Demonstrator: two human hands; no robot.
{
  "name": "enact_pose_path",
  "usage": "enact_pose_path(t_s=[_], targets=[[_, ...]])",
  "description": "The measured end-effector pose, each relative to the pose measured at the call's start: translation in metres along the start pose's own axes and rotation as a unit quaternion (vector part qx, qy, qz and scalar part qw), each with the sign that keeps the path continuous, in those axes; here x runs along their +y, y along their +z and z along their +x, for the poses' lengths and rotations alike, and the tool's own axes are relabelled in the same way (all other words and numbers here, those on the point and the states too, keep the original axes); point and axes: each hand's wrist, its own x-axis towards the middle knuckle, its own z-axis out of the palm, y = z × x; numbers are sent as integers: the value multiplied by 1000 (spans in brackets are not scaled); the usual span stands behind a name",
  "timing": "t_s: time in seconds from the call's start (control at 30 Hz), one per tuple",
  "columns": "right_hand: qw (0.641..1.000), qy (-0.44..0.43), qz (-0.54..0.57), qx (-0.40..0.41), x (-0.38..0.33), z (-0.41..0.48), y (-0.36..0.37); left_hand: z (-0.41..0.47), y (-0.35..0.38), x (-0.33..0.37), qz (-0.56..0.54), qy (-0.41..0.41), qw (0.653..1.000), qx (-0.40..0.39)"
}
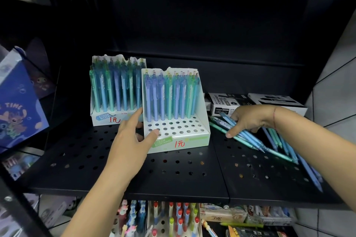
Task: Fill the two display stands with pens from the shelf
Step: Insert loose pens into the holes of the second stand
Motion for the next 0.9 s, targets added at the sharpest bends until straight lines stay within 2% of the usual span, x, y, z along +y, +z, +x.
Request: enact_pose_path(t_s=[0.23, 0.37, 0.43, 0.6, 0.73, 0.9], targets=[[992, -59, -5, 111, -3, 4, 0, -1, 0, 0, -6, -2, 1000, -2], [978, -90, 114, 150, -1, 6, -5, -1, -1, 1, -9, -2, 1000, -3], [962, -106, 181, 174, 0, 2, -13, -1, -1, 0, -9, -2, 1000, -3], [917, -148, 271, 254, 5, -8, -29, -1, -1, 0, -10, 0, 1000, -3], [915, -175, 229, 284, 8, -15, -23, -1, -1, 1, -9, -1, 1000, -3], [918, -169, 236, 269, 21, -10, -8, -1, -2, 3, -8, 1, 1000, -7]])
